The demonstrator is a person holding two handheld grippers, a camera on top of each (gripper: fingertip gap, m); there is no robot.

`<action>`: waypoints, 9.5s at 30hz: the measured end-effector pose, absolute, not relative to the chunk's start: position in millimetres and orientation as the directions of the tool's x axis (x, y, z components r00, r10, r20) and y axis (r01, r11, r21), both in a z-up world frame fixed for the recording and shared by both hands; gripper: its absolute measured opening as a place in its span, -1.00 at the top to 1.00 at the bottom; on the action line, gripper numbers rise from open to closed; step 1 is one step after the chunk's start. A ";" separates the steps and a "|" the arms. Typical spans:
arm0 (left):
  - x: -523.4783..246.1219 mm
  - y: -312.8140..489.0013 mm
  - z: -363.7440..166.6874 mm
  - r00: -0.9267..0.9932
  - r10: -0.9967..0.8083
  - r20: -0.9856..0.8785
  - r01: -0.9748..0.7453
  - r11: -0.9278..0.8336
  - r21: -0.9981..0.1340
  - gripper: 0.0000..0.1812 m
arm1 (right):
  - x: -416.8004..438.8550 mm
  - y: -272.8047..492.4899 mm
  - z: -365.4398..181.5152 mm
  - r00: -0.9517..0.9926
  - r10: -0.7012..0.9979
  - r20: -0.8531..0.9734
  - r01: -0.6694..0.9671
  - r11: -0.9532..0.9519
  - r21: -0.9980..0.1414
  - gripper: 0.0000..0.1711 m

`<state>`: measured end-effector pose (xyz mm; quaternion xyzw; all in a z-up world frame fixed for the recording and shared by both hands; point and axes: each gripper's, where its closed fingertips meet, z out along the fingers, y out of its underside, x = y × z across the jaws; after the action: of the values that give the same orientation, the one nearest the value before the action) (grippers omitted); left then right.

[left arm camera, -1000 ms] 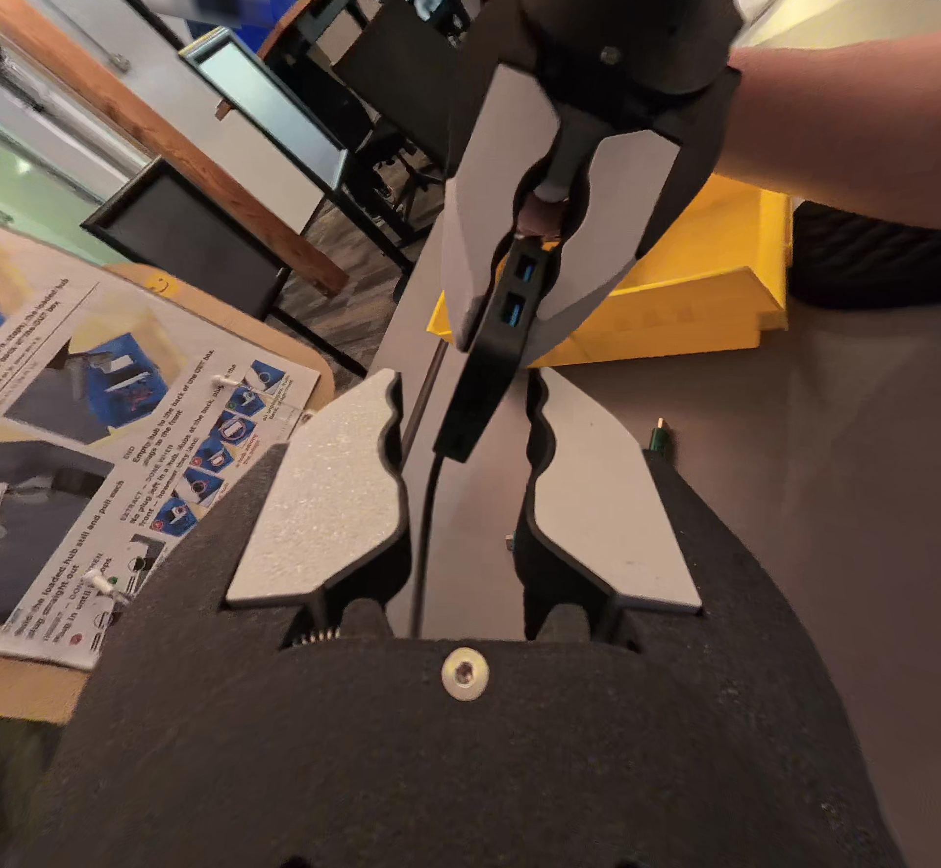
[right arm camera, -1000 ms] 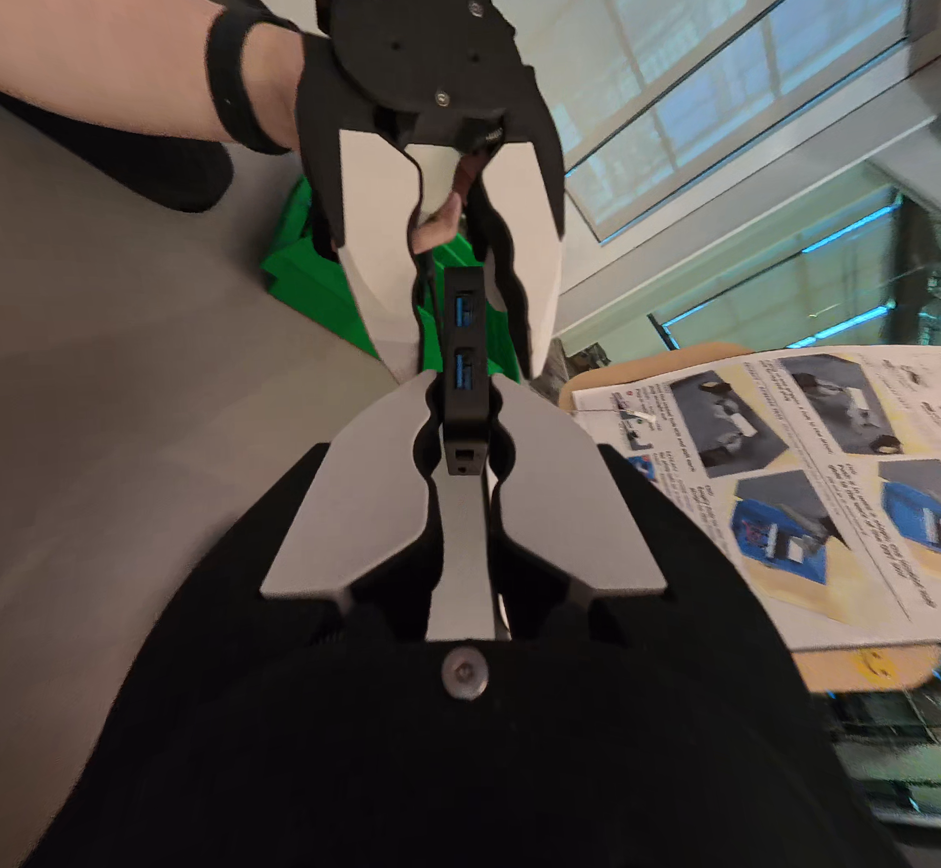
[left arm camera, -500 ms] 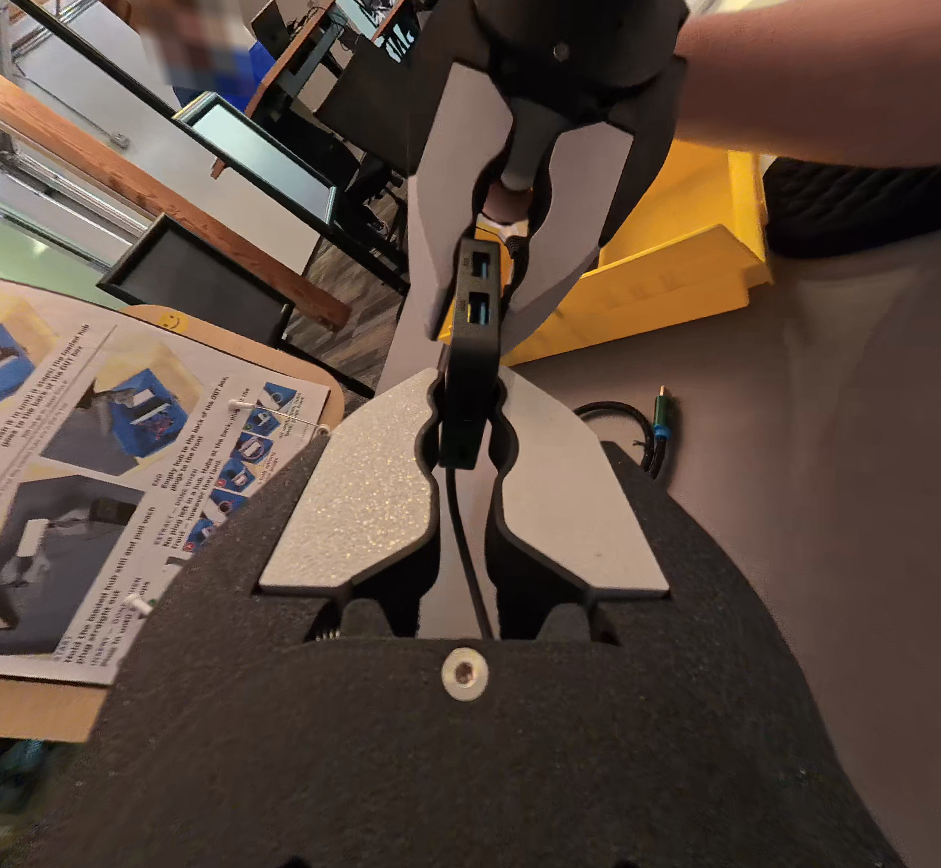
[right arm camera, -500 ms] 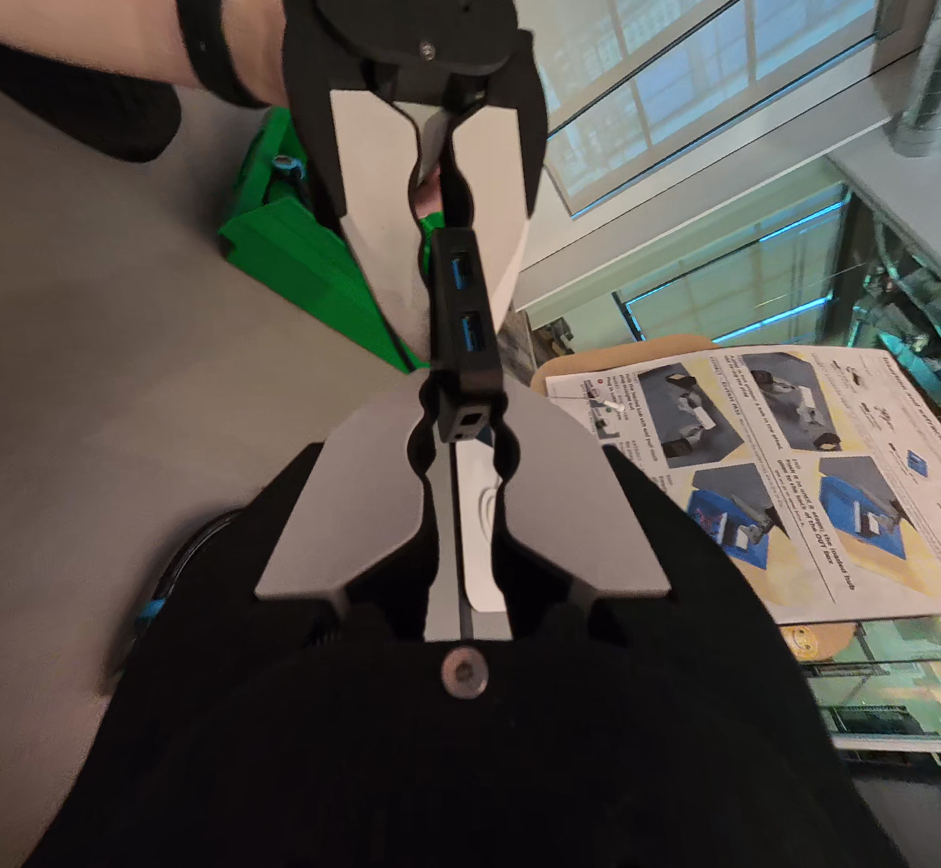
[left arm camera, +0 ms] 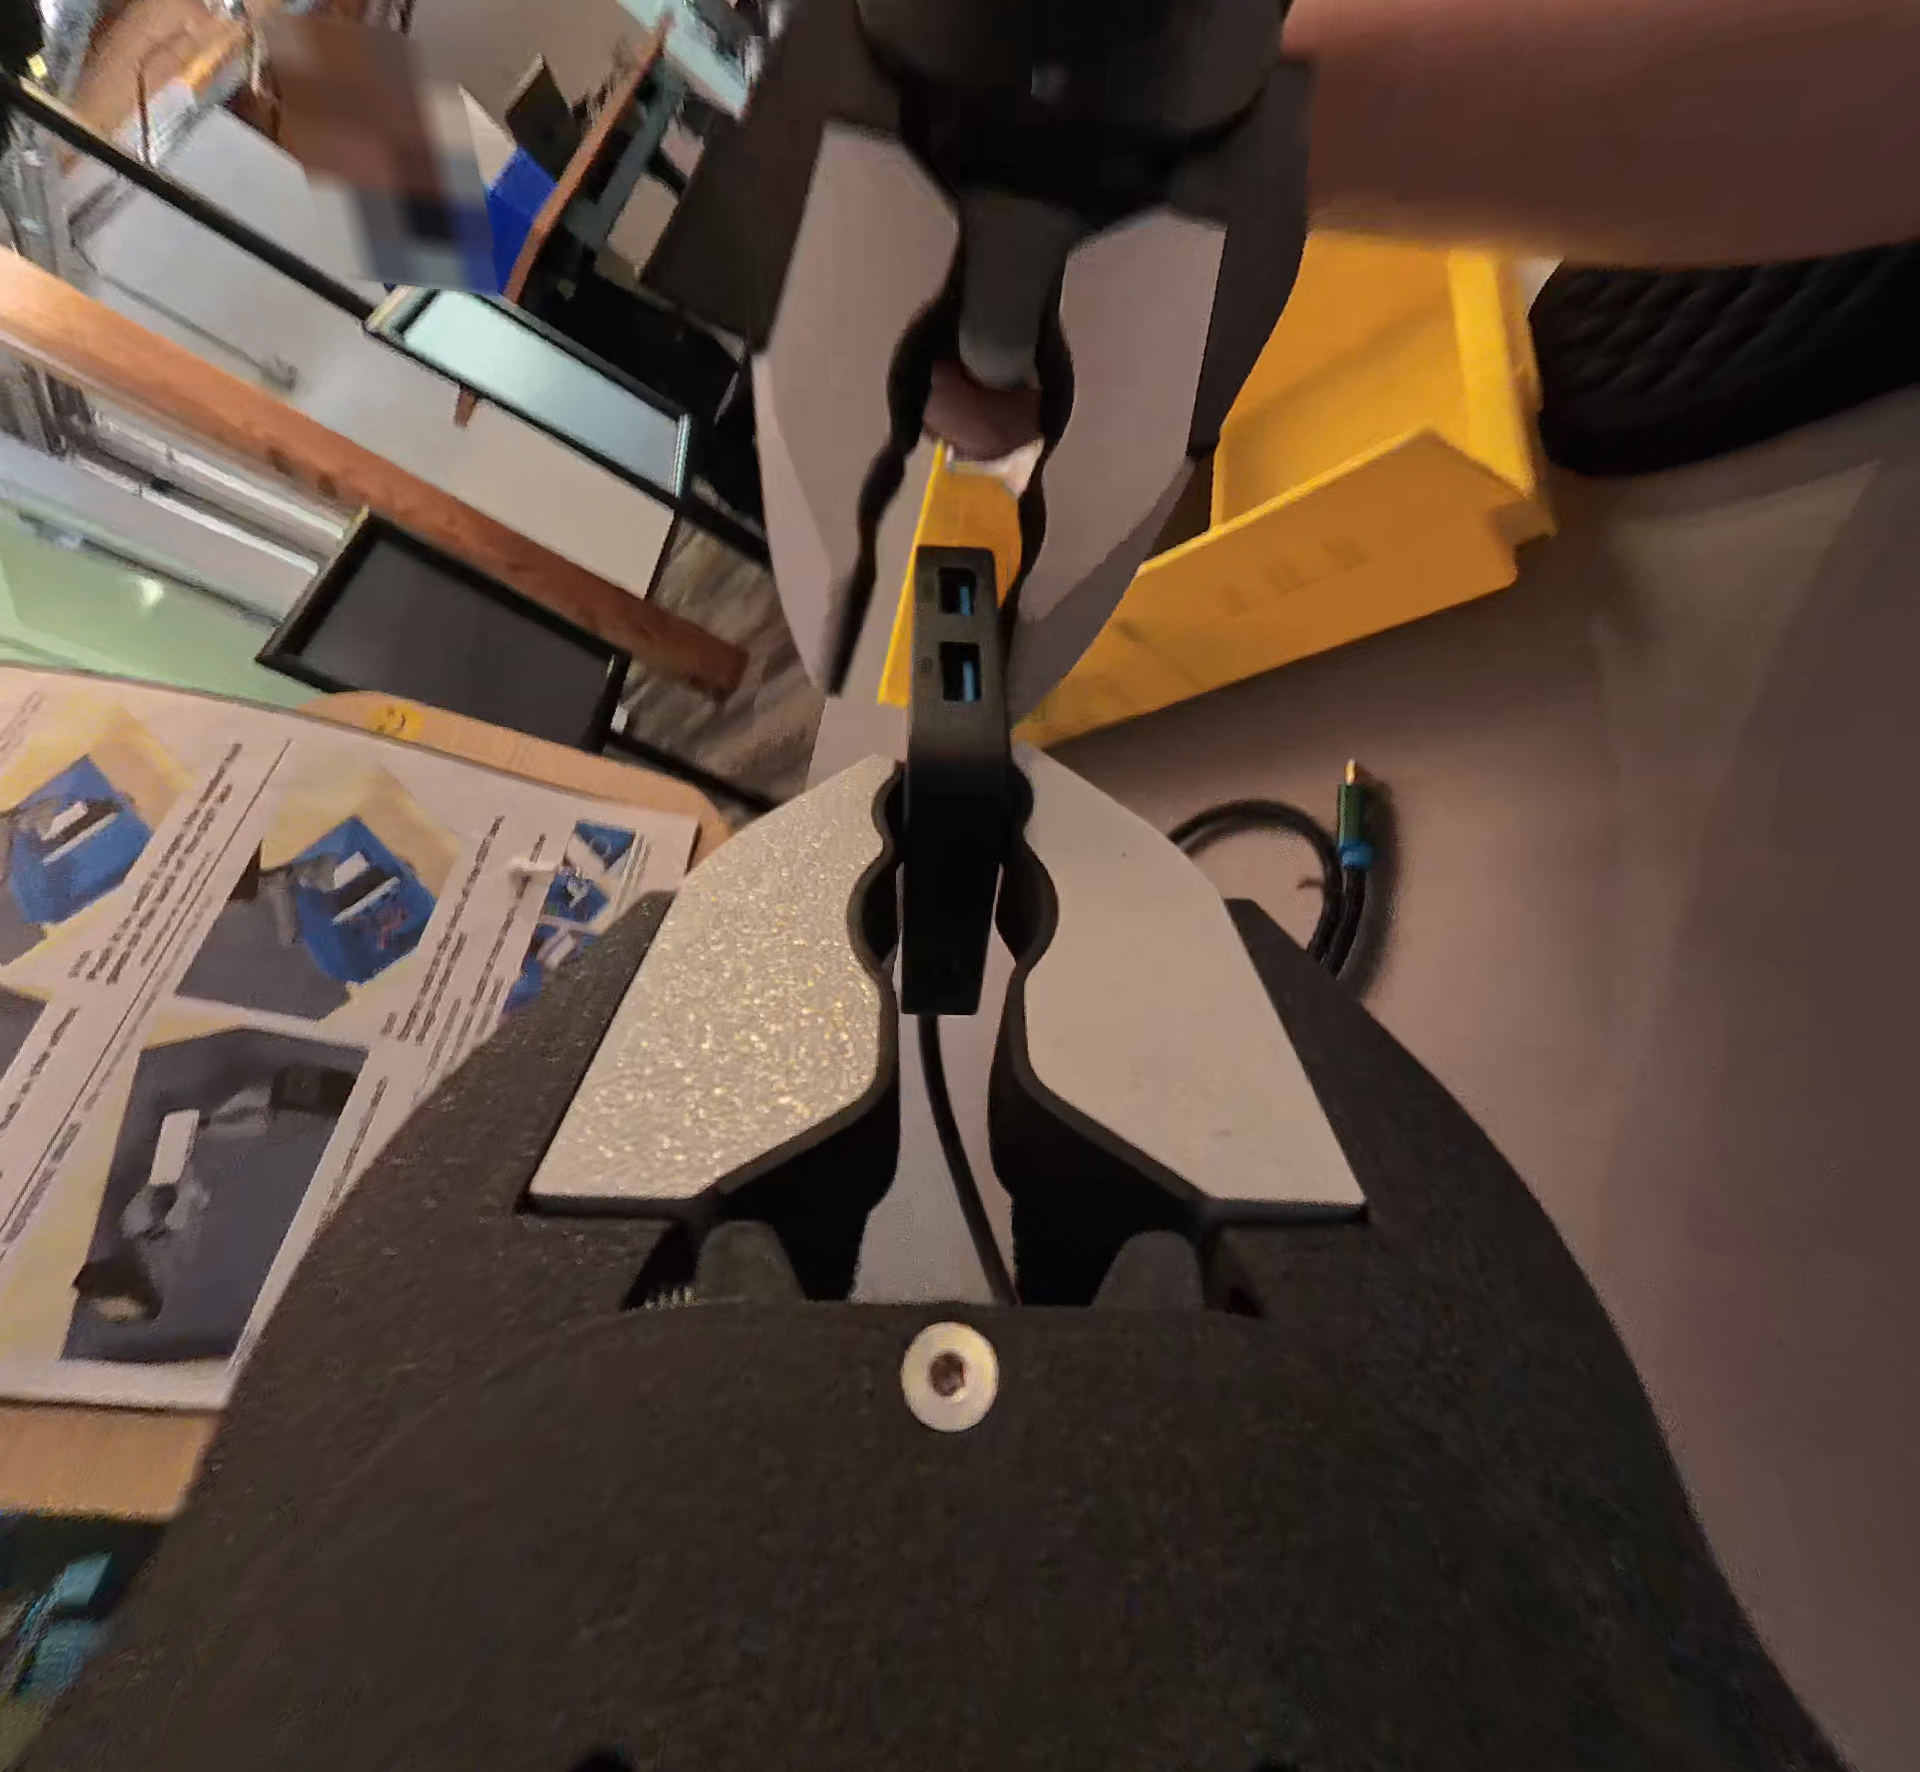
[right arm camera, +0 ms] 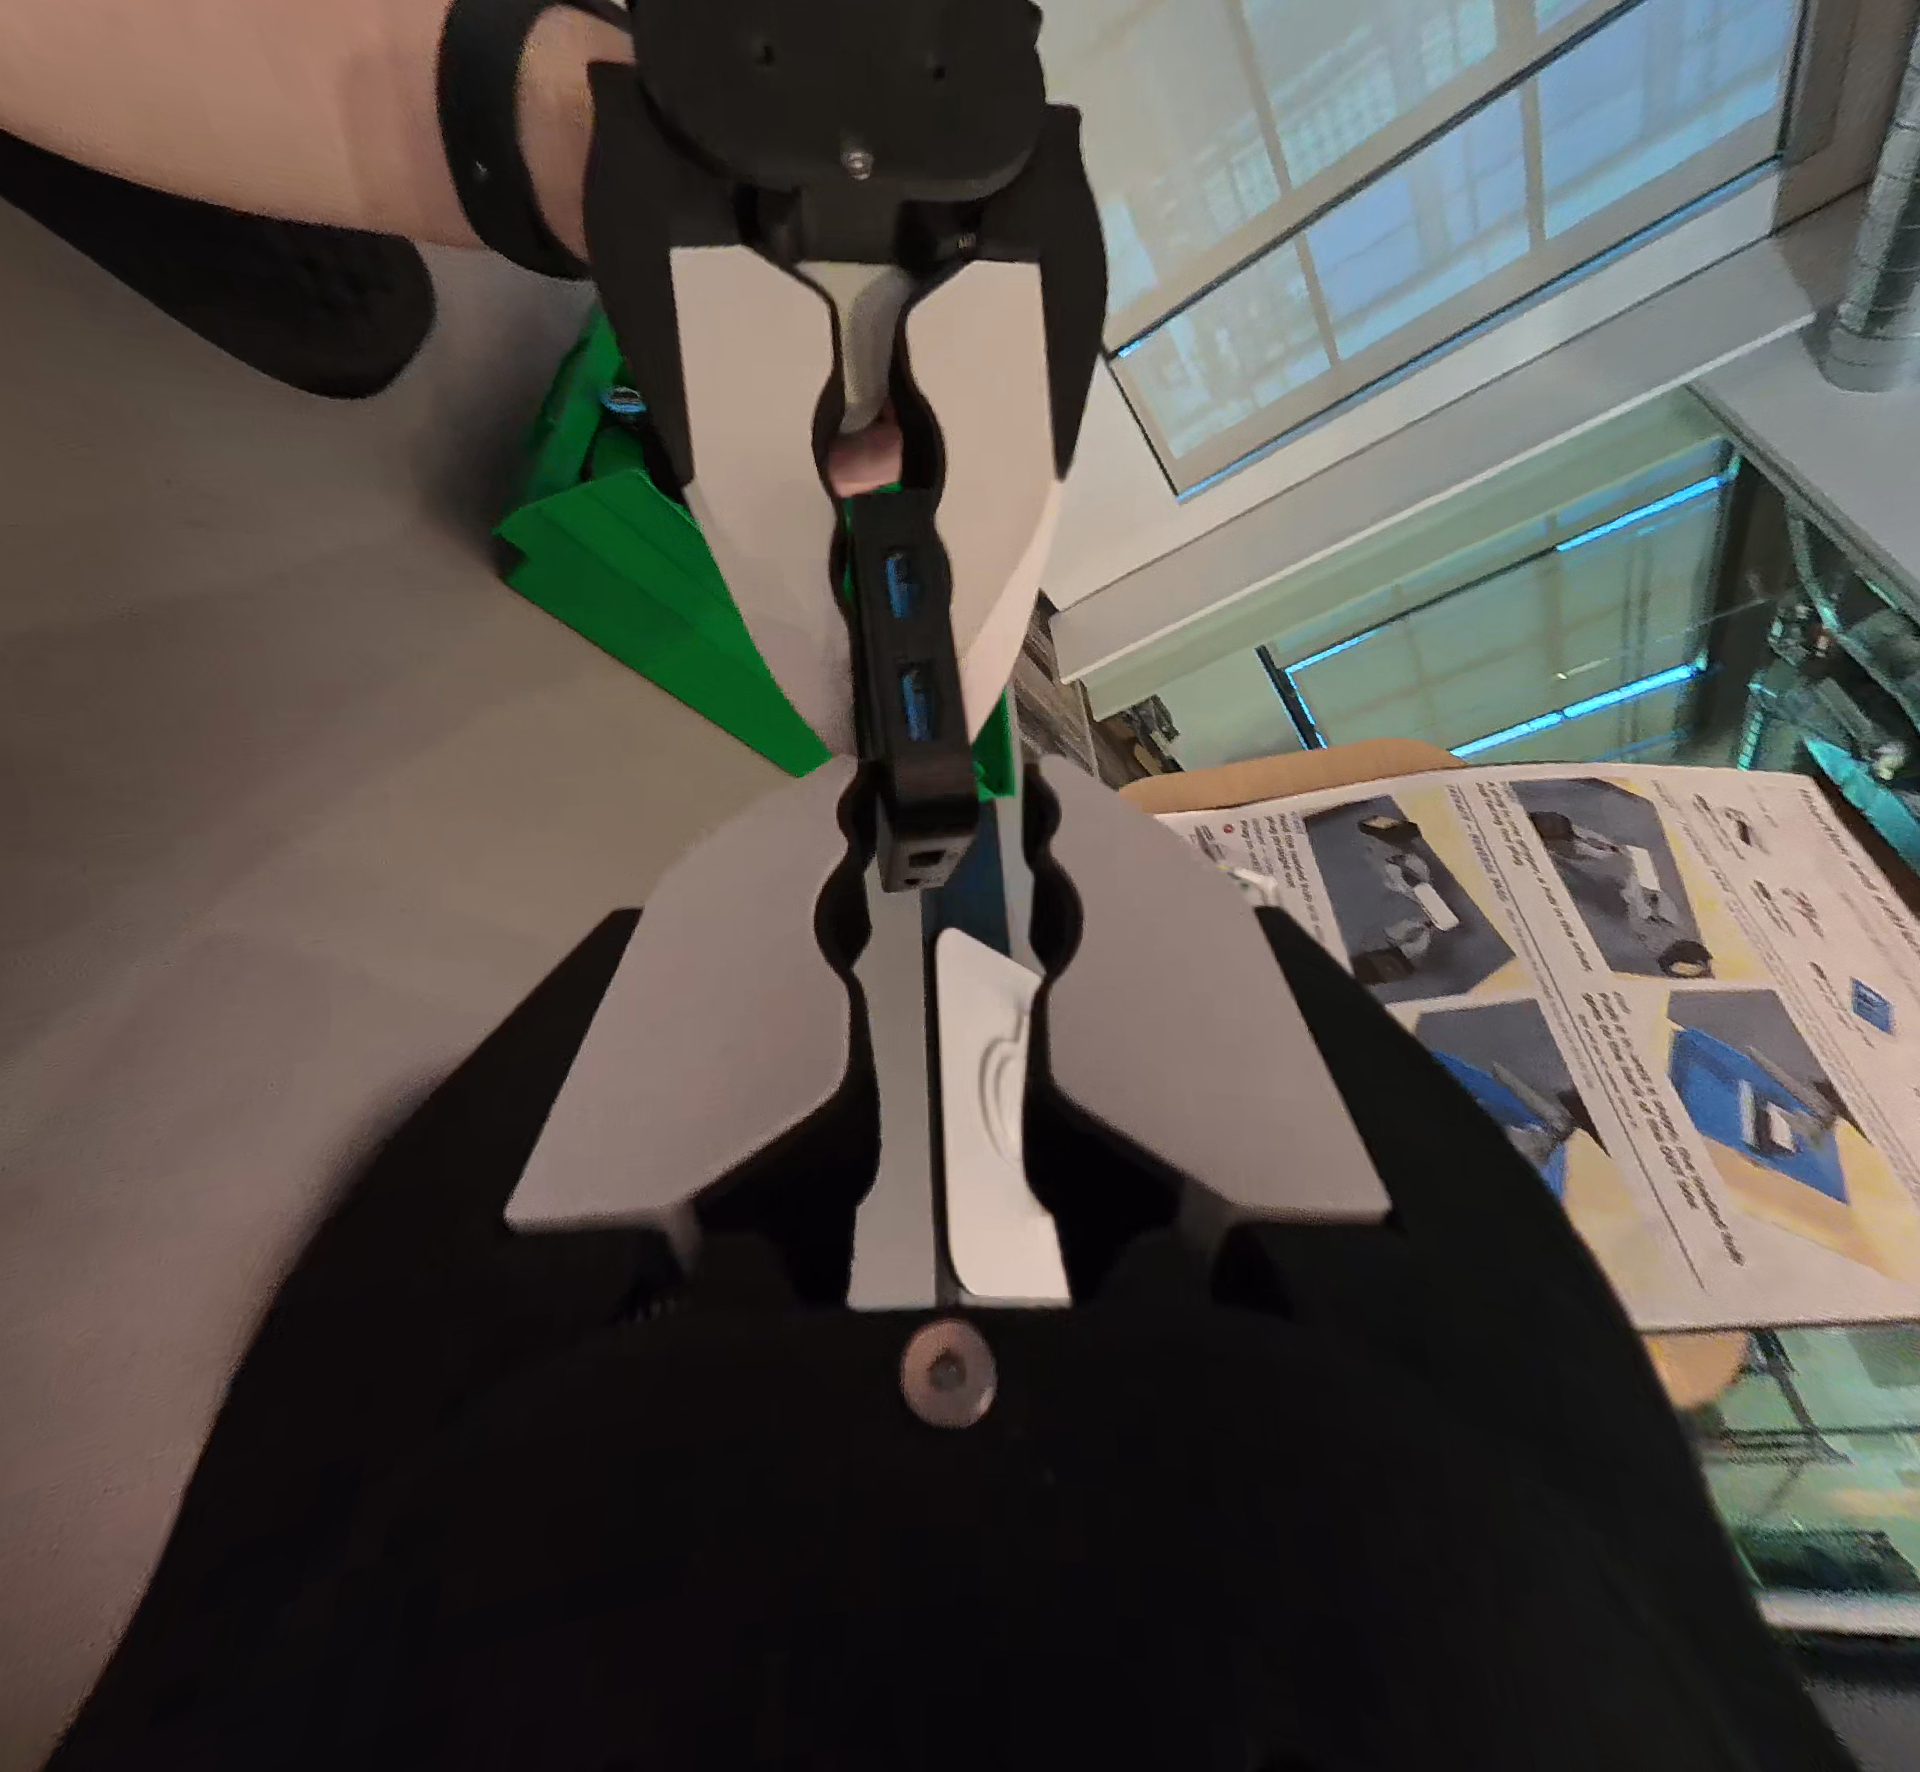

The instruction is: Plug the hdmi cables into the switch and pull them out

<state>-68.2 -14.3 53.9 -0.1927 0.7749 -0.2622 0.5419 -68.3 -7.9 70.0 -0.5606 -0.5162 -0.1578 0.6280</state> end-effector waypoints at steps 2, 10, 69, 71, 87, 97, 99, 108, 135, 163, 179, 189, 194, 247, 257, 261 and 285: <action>-65.9 -8.4 49.3 -0.332 -0.579 -0.745 -0.059 0.800 -0.597 0.85 | -68.7 -9.1 71.3 0.397 0.365 0.842 0.809 0.294 -0.509 0.68; -57.4 3.0 26.0 -0.347 -0.532 -0.772 -0.199 0.847 -0.494 0.84 | -62.3 7.5 38.0 0.168 0.366 0.915 0.980 0.035 -0.194 0.81; -114.5 136.0 99.5 0.149 -0.593 -0.791 -0.408 0.692 -0.595 0.85 | -15.8 74.6 -134.6 0.848 0.303 0.435 0.503 -0.718 -0.482 0.75; -114.5 137.2 99.5 0.154 -0.594 -0.790 -0.417 0.686 -0.597 0.84 | -15.5 73.0 -147.1 0.860 0.289 0.420 0.476 -0.750 -0.460 0.75; -106.0 128.9 93.5 0.114 -0.586 -0.803 -0.414 0.707 -0.574 0.84 | 12.2 65.2 -157.1 0.879 0.179 0.442 0.375 -0.832 -0.409 0.76; -106.6 128.1 92.4 0.110 -0.580 -0.807 -0.420 0.709 -0.566 0.84 | 14.5 66.2 -160.1 0.976 0.095 0.194 0.186 -0.826 -0.531 0.76; -106.7 125.2 94.1 0.110 -0.575 -0.810 -0.415 0.714 -0.564 0.85 | 3.5 67.2 -160.7 0.985 0.142 0.100 0.173 -0.813 -0.555 0.78; -104.7 118.3 94.4 0.090 -0.569 -0.817 -0.406 0.728 -0.552 0.84 | -105.1 43.5 -158.2 0.670 0.736 0.098 0.657 -0.526 -0.541 0.76; -127.3 135.5 110.6 0.167 -0.548 -0.819 -0.426 0.709 -0.562 0.84 | -81.9 51.5 -148.2 0.836 0.497 0.233 0.547 -0.722 -0.423 0.93; -37.0 79.5 29.5 -0.051 -0.220 -0.974 -0.432 0.885 -0.177 0.85 | -31.0 -9.9 20.2 0.937 0.322 0.137 0.320 -0.628 -0.710 0.93; -23.8 64.3 1.0 -0.160 -0.081 -0.984 -0.487 0.874 0.007 0.85 | -15.9 -5.3 -15.0 0.956 0.266 0.120 0.284 -0.752 -0.595 0.94; -20.4 65.3 -12.3 -0.215 0.024 -0.976 -0.536 0.832 0.139 0.85 | -11.4 -3.6 -31.2 0.972 0.233 0.042 0.216 -0.803 -0.555 0.95; -21.2 66.0 -16.7 -0.235 0.014 -0.972 -0.546 0.825 0.144 0.85 | -9.9 -2.7 -30.7 0.970 0.234 0.063 0.229 -0.802 -0.552 0.95; -31.2 11.9 25.2 -0.035 -0.092 -0.995 -0.283 0.956 -0.078 0.86 | -7.9 -34.4 23.6 0.823 0.536 0.186 0.498 -0.525 -0.690 0.93; -30.7 0.9 23.2 -0.045 -0.047 -0.998 -0.245 0.969 -0.034 0.86 | -5.3 -37.5 15.6 0.795 0.563 0.228 0.557 -0.526 -0.643 0.94; -32.4 -11.3 28.2 -0.037 -0.050 -0.998 -0.205 0.978 -0.041 0.86 | -3.9 -42.3 21.7 0.766 0.609 0.206 0.551 -0.457 -0.698 0.96; -23.3 21.2 34.4 0.062 -0.076 -0.995 -0.307 0.947 -0.092 0.85 | -25.8 -32.7 33.7 0.817 0.483 0.314 0.556 -0.520 -0.648 0.92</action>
<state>-23.3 21.2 34.4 -0.1411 0.6801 0.0808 0.7148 -25.8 -32.7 33.7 -0.8705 -0.2984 -0.0469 0.3885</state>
